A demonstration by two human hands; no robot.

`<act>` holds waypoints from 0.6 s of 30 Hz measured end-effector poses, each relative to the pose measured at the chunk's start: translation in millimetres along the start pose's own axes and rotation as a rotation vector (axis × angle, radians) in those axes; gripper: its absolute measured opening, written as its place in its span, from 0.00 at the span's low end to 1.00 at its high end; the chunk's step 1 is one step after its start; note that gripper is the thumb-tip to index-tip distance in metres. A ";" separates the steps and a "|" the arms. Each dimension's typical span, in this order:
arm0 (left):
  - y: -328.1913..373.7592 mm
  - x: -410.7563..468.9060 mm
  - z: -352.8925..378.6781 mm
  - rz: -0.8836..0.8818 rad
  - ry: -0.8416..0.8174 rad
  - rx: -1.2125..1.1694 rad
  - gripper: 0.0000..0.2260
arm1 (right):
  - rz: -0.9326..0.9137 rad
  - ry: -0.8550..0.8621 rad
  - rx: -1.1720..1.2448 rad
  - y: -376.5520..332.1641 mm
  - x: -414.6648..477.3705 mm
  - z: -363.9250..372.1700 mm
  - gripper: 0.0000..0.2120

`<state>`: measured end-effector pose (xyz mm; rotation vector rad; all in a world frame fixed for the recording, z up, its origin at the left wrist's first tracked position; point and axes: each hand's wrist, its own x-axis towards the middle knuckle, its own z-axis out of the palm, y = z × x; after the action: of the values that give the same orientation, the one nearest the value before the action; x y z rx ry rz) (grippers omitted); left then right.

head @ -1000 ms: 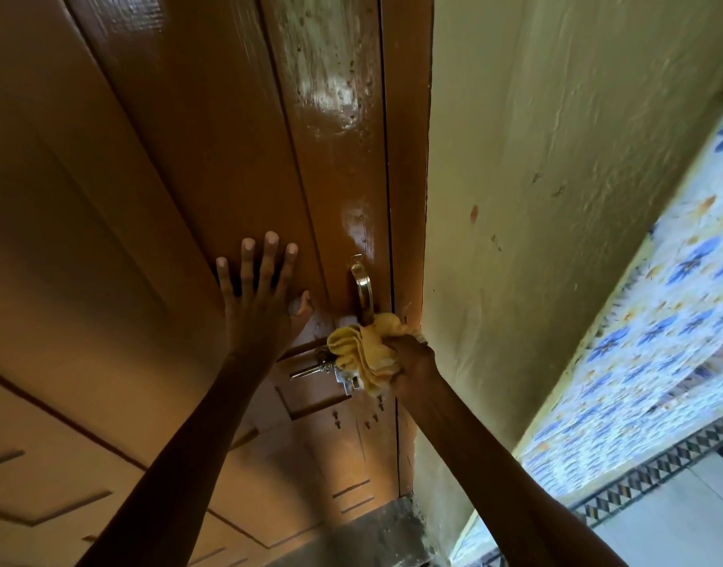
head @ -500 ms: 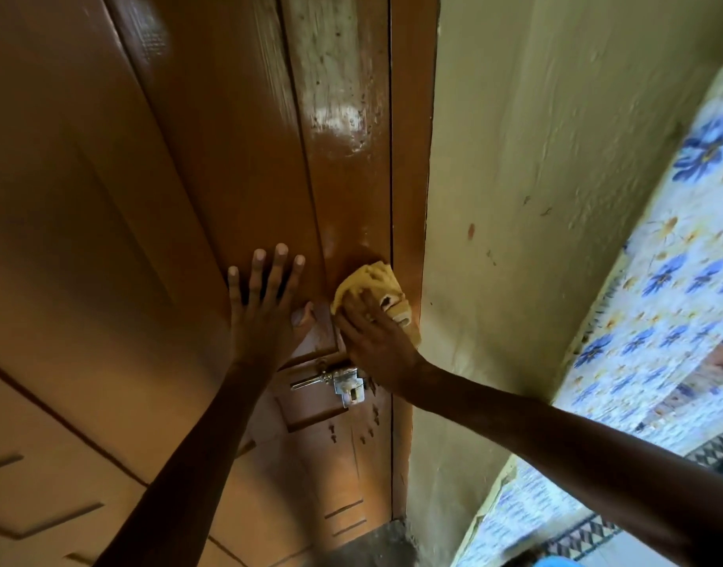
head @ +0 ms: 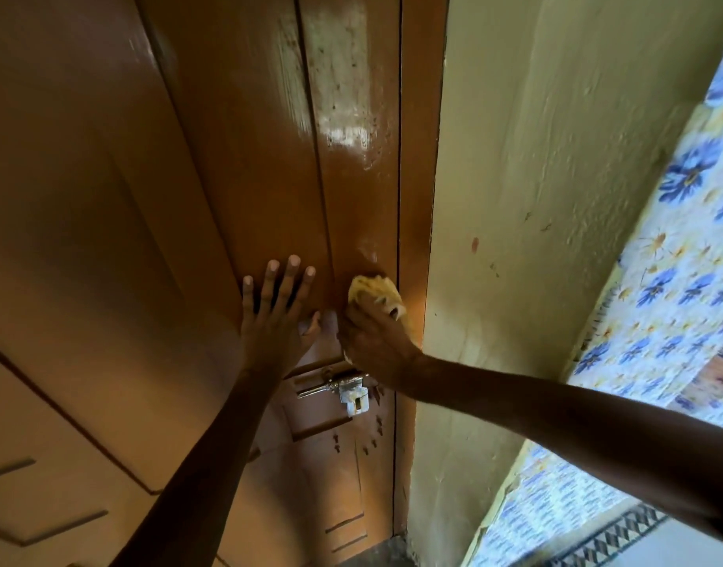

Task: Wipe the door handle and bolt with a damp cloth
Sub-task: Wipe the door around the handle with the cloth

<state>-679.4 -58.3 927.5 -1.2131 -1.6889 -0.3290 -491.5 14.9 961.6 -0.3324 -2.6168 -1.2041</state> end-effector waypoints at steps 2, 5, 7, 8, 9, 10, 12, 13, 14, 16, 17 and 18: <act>0.0 0.9 0.0 -0.002 -0.009 0.003 0.30 | 0.061 0.046 0.005 11.9 1.7 -2.4 0.15; 0.6 0.3 -1.6 -0.013 -0.012 -0.026 0.30 | 0.063 -0.052 0.016 -10.9 -8.0 16.0 0.15; 0.5 0.5 -3.1 -0.018 -0.016 -0.031 0.30 | 0.047 -0.123 0.055 -35.0 -17.2 31.3 0.17; 0.5 1.2 -3.9 -0.017 -0.015 -0.029 0.30 | 0.036 -0.123 0.088 -39.9 -19.0 33.1 0.16; 0.8 1.9 -4.6 -0.020 -0.016 -0.025 0.31 | 0.023 -0.117 0.112 -38.8 -19.2 31.1 0.13; 1.4 1.9 -5.2 -0.025 -0.022 -0.025 0.31 | 0.008 -0.071 0.123 -33.6 -18.9 27.3 0.11; 1.9 1.2 -3.9 -0.022 -0.034 -0.023 0.31 | 0.012 0.048 0.085 -14.6 -13.3 18.0 0.11; 2.1 0.6 -2.7 -0.019 -0.039 -0.017 0.31 | 0.035 0.111 0.092 -3.7 -10.0 13.8 0.14; 1.6 0.7 -1.8 -0.019 -0.040 -0.013 0.31 | 0.059 0.156 0.123 5.1 -7.1 13.2 0.16; 1.9 0.5 -1.0 -0.022 -0.032 -0.023 0.32 | 0.085 0.191 0.188 7.5 -10.4 20.5 0.17; 2.0 -0.2 -0.9 -0.023 -0.025 -0.030 0.32 | 0.077 0.186 0.192 1.6 -16.5 25.2 0.15; 2.3 -0.5 -0.6 -0.024 -0.020 -0.032 0.32 | 0.052 0.158 0.201 -9.4 -24.9 31.0 0.13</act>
<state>-677.2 -58.0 926.6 -1.2246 -1.7225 -0.3608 -474.6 30.1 927.7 -0.2541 -2.5468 -0.9024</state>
